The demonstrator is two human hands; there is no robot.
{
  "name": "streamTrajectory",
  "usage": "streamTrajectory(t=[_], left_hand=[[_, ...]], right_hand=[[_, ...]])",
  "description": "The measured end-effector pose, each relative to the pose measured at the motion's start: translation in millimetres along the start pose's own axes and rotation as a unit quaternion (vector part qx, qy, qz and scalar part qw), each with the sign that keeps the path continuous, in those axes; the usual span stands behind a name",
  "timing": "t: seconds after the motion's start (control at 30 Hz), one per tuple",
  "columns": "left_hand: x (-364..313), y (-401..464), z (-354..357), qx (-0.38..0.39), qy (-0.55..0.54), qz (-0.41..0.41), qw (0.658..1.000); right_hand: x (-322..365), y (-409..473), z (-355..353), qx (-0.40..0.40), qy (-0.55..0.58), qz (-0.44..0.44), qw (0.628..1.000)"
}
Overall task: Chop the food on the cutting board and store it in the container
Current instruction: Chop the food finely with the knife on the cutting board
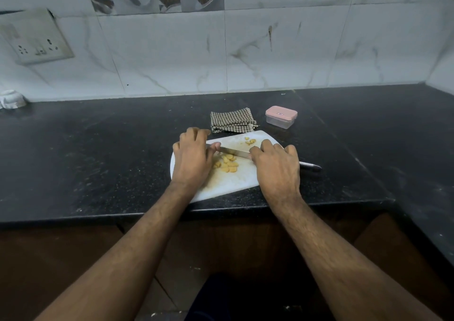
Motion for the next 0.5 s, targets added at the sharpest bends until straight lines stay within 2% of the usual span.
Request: streamTrajectory(t=[0.27,0.37,0.5], left_hand=[[-3.6,-3.9,7.7,0.023,0.060,0.006,0.998],[0.4,-4.5,5.3,0.000,0.065,-0.013,0.998],[1.6,-4.3,5.4,0.023,0.061,-0.036,0.997]], right_hand=[[-0.5,-0.5,0.5,-0.008,0.005,0.009,1.000],[-2.3,1.2,2.7,-0.001,0.004,0.021,1.000],[-1.8,2.5,6.6,0.010,0.005,0.024,1.000]])
Point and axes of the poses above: each hand's wrist, its own y-axis towards the middle knuckle, its own z-axis out of the palm, x = y × z, the point moved 5 cm from there along y, towards the middle knuckle, and after that the axes turned 2 degrees about x, right-handed, at the moved point
